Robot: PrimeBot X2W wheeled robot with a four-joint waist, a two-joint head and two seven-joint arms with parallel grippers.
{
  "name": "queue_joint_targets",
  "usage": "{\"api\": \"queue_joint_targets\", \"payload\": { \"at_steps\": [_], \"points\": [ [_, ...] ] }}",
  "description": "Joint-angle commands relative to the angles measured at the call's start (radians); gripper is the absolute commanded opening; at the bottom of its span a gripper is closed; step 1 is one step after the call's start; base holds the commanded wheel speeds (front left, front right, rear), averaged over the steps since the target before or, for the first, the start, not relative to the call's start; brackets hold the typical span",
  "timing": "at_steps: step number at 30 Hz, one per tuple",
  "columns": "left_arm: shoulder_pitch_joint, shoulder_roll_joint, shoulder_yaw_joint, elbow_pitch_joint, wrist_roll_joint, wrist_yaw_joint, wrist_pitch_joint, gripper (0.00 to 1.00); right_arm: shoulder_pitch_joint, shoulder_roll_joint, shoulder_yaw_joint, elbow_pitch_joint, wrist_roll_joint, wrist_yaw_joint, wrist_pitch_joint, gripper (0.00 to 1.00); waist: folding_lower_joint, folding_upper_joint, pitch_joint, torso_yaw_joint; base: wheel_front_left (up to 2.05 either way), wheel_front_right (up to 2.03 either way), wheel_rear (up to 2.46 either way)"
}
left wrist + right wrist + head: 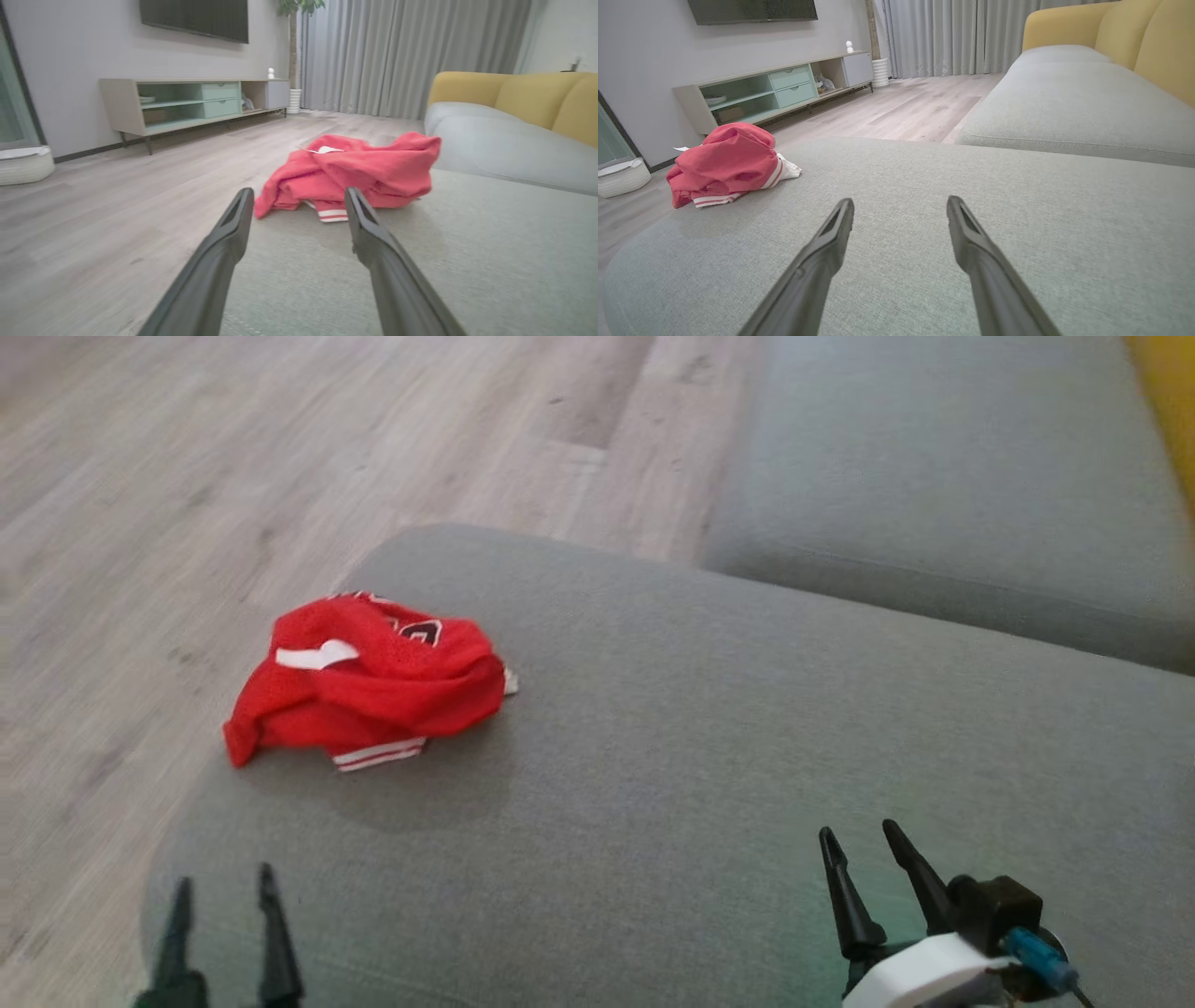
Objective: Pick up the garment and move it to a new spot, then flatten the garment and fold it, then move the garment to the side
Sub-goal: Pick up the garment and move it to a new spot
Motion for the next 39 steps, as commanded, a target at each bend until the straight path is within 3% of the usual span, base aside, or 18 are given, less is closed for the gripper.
{"api": "queue_joint_targets", "payload": {
  "at_steps": [1, 5, 11, 17, 22, 29, 36, 38, 39],
  "points": [
    [-0.061, 0.017, 0.041, -0.046, -0.001, 0.001, -0.005, 1.00, -0.057, -0.004, 0.016, -0.029, -0.007, 0.007, -0.014, 1.00, 0.0000, -0.0001, 0.028, 0.024, 0.00, 0.00, 0.00],
    [-0.138, 0.045, 0.074, -0.091, 0.001, -0.009, -0.005, 1.00, -0.068, -0.028, 0.008, -0.034, -0.021, 0.007, -0.014, 1.00, 0.0000, -0.0001, 0.092, 0.033, 0.00, 0.00, 0.00],
    [-0.344, 0.106, 0.103, -0.097, -0.011, -0.039, -0.004, 1.00, -0.129, -0.116, 0.025, -0.052, -0.045, 0.007, -0.014, 1.00, 0.0000, -0.0001, 0.246, 0.002, 0.00, 0.00, 0.00],
    [-0.631, 0.186, 0.071, 0.125, -0.025, -0.102, 0.139, 1.00, -0.203, -0.213, 0.026, -0.078, -0.051, 0.007, -0.014, 1.00, 0.0000, -0.0001, 0.377, -0.031, 0.00, 0.00, 0.00],
    [-0.842, 0.211, 0.059, 0.383, -0.053, -0.126, 0.289, 1.00, -0.236, -0.283, 0.021, -0.100, -0.053, 0.007, -0.014, 1.00, 0.0000, -0.0001, 0.466, -0.052, 0.00, 0.00, 0.00],
    [-0.997, 0.201, 0.063, 0.675, -0.120, -0.164, 0.392, 1.00, -0.269, -0.333, 0.016, -0.128, -0.055, 0.007, -0.014, 1.00, 0.0000, -0.0001, 0.545, -0.085, 0.00, 0.00, 0.00],
    [-1.044, 0.159, 0.060, 0.823, -0.170, -0.189, 0.394, 1.00, -0.275, -0.339, 0.006, -0.137, -0.063, 0.007, -0.014, 1.00, 0.0000, -0.0001, 0.569, -0.096, 0.00, 0.00, 0.00],
    [-1.053, 0.155, 0.052, 0.848, -0.179, -0.197, 0.372, 0.00, -0.276, -0.337, 0.003, -0.136, -0.066, 0.007, -0.014, 1.00, 0.0000, -0.0001, 0.571, -0.099, 0.00, 0.00, 0.00],
    [-1.058, 0.158, 0.045, 0.855, -0.178, -0.200, 0.353, 0.00, -0.277, -0.334, 0.002, -0.134, -0.068, 0.007, -0.014, 1.00, 0.0000, -0.0001, 0.569, -0.101, 0.00, 0.00, 0.00]
  ]
}}
